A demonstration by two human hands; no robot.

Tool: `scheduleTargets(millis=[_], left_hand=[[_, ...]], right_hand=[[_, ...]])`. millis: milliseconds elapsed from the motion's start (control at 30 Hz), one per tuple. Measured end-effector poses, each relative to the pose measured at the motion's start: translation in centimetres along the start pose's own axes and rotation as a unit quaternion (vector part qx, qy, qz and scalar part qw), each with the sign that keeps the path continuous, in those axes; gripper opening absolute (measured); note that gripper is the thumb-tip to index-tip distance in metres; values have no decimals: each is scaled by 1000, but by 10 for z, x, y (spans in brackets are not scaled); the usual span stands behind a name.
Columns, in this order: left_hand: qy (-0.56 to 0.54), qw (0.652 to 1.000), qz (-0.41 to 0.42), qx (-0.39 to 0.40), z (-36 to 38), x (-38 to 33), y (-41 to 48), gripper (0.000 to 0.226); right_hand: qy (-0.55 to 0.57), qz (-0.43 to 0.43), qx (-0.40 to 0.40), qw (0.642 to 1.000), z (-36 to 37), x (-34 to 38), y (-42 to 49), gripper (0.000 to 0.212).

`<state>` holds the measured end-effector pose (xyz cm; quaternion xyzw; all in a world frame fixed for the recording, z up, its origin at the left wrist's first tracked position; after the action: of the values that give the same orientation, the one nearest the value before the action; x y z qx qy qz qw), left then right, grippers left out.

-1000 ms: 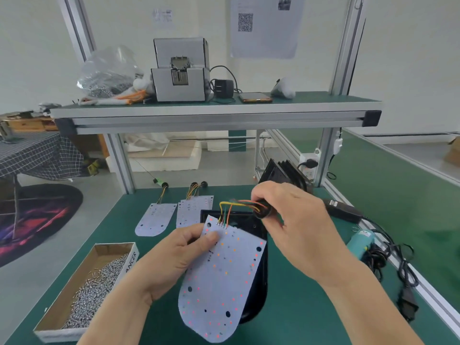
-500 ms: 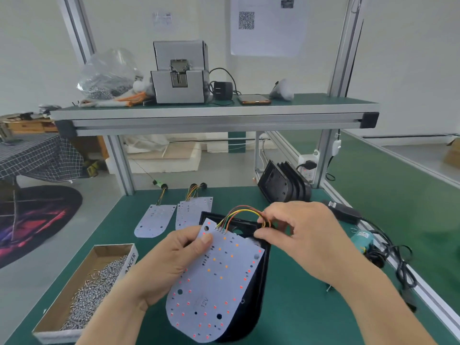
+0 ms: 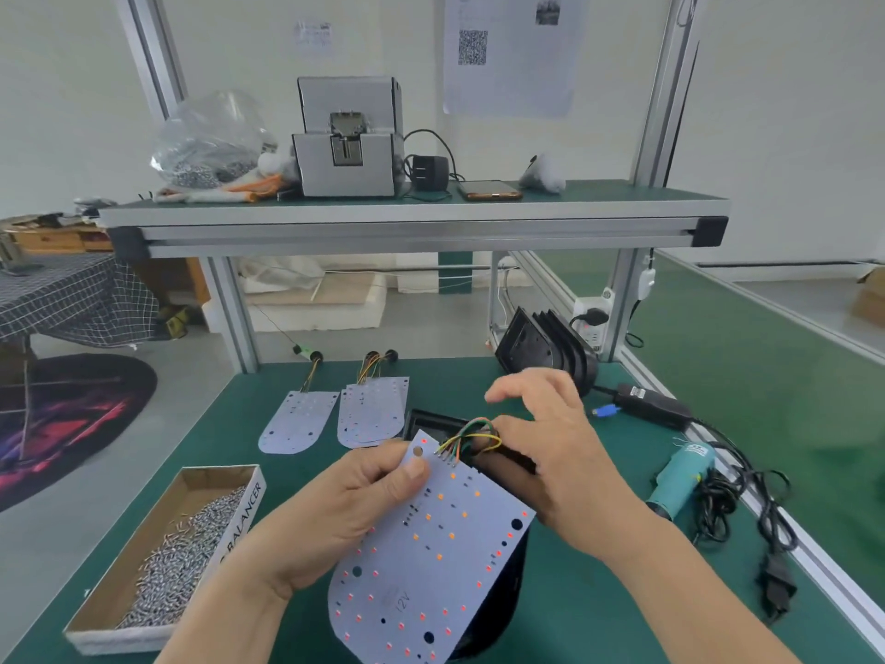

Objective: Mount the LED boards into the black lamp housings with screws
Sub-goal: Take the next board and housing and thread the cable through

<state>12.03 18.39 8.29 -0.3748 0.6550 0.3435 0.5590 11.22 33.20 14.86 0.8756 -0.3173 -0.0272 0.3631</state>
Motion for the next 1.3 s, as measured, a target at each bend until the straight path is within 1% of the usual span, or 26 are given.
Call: scheduleTargets(millis=[33,67,133,167,200,233,267,300,367,433,500,533,600,633,667,700,733,767,833,900,967,1000,1033,1100,1200,1300], left_hand=[[0,1000,3,-1,1,-2,0,50],[10,1000,8,-2,2,-4,-1,50],[51,998,29,-1,5,-12,-1,52],[66,997,42,1,6,-15,-2,54],[78,996,48,3,7,-16,-2,57],[85,995,49,6,8,-16,-3,59],[81,996,46,11,7,-13,-3,58],[64,997,37,11,5,-7,-3,57],[21,1000,17,10,-1,3,-2,47],[2,1000,18,14,-3,2,-2,34],[-8,1000,16,18,-1,-3,-2,41],[-13,999,15,26,1,-3,-1,45],[5,999,21,41,7,-6,-2,44],[15,999,22,40,9,-6,-2,38],[22,999,19,37,9,-3,-2,37],[35,999,16,33,7,0,-1,46],[57,998,18,29,7,-1,-1,54],[83,996,28,22,7,-4,-1,56],[125,990,59,20,12,-14,-2,46],[161,985,64,19,14,-19,-1,39],[198,978,62,20,14,-19,2,39],[212,975,65,22,15,-21,3,41],[220,973,71,27,17,-22,3,44],[233,968,83,42,22,-26,4,48],[243,965,77,54,26,-23,7,46],[236,967,73,57,27,-20,10,47]], right_hand=[[39,25,16,999,3,-4,-1,14],[83,62,31,994,8,-9,-3,19],[147,167,73,972,20,-27,-10,36],[155,196,106,962,27,-33,-13,37],[140,192,133,962,31,-31,-13,32],[119,167,145,968,30,-25,-10,21],[101,144,145,974,28,-19,-8,9],[103,131,141,976,26,-16,-8,5],[121,128,149,973,25,-13,-8,13],[152,126,171,965,26,-12,-11,6],[174,127,192,957,27,-12,-14,26],[167,130,191,958,26,-13,-14,26],[134,139,170,966,26,-14,-12,11],[116,144,158,970,26,-14,-12,12],[108,150,150,971,27,-16,-12,15],[112,160,143,970,27,-17,-13,17],[130,175,131,967,27,-20,-14,17],[164,189,119,961,27,-21,-16,16],[223,211,107,946,29,-24,-19,12],[252,235,118,931,34,-27,-20,7],[247,242,137,928,38,-27,-20,23],[229,240,145,932,39,-27,-19,31],[205,234,150,938,39,-25,-18,32],[174,222,152,947,39,-21,-15,25],[176,226,152,946,43,-23,-16,27],[172,217,178,944,48,-23,-16,23]])
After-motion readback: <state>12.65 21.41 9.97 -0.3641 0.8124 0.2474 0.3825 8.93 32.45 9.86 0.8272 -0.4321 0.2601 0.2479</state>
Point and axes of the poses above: each hand's wrist, its own y-axis towards the middle knuckle, its own z-axis out of the palm, x = y × z, the point moved 10 cm from there along y, towards the middle knuckle, and after that the axes turned 5 degrees about x, right-handed, at the moved point
